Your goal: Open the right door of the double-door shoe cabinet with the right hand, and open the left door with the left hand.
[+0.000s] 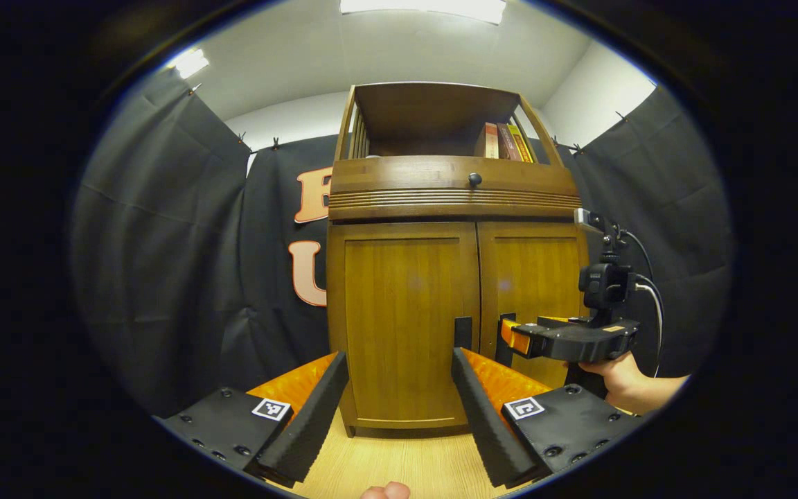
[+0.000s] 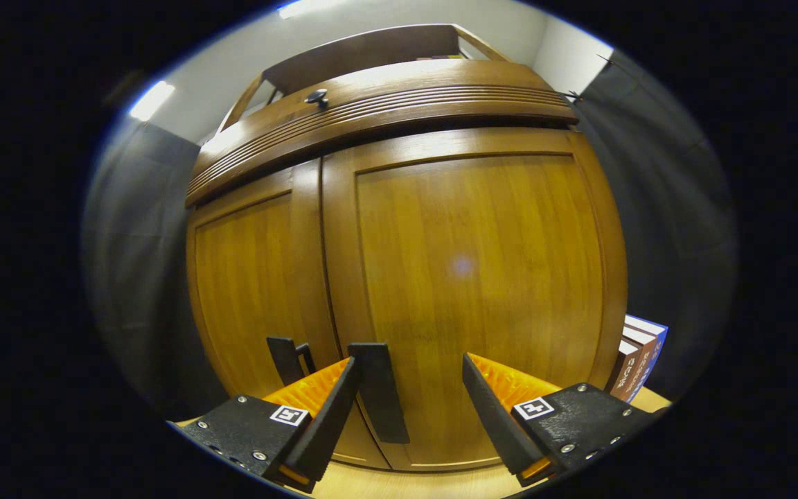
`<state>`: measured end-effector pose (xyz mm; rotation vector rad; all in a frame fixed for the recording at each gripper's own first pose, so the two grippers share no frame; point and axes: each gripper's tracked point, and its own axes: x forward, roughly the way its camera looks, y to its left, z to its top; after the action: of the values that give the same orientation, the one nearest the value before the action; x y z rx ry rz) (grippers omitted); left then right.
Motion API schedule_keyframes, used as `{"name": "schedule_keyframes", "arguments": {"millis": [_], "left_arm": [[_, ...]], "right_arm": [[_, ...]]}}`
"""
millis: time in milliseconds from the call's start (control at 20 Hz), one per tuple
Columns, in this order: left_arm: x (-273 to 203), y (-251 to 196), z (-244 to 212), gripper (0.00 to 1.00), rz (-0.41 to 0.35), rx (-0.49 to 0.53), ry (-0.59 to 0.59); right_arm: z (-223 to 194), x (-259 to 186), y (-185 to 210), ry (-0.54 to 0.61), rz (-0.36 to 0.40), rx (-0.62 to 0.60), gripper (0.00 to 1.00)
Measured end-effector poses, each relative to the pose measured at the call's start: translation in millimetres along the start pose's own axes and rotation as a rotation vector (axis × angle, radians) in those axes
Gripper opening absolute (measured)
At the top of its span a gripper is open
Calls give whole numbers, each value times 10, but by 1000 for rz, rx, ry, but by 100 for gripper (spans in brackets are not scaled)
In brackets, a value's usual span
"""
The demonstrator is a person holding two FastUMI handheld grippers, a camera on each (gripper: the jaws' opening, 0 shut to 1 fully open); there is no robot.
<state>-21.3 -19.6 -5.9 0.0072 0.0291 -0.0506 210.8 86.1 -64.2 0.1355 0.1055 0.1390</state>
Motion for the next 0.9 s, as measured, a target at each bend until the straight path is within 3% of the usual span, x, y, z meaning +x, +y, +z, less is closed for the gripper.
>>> {"name": "schedule_keyframes", "arguments": {"millis": [200, 250, 300, 400, 450, 500, 650, 750, 850, 900], "left_arm": [[-25, -23, 6, 94, -16, -20, -9], [-22, -5, 4, 96, -16, -15, -10], [-19, 12, -1, 97, -13, -10, -10], [-18, 20, 19, 99, -12, -12, -16], [-20, 22, 10, 99, -12, -13, -14], [-18, 25, 13, 99, -12, -12, -14], [-18, 73, 16, 96, 3, -3, -17], [-20, 86, 26, 94, 8, -8, -21], [-17, 94, 30, 98, 11, -6, -21], [-6, 95, 40, 99, 11, -4, -25]], "right_arm": [[-189, 96, -7, 17, -36, -137, 92], [-213, 123, -13, 22, -49, -150, 100], [-229, 160, -14, 27, -62, -149, 100], [-272, 247, -10, 39, -77, -125, 80], [-293, 272, -7, 55, -79, -116, 77], [-235, 236, 20, 34, -79, -112, 83], [-337, 287, 107, 47, -48, -88, 72], [-358, 277, 125, 62, -32, -63, 55], [-416, 297, 164, 86, -6, -29, 46], [-375, 276, 182, 75, -3, -18, 28]]}}
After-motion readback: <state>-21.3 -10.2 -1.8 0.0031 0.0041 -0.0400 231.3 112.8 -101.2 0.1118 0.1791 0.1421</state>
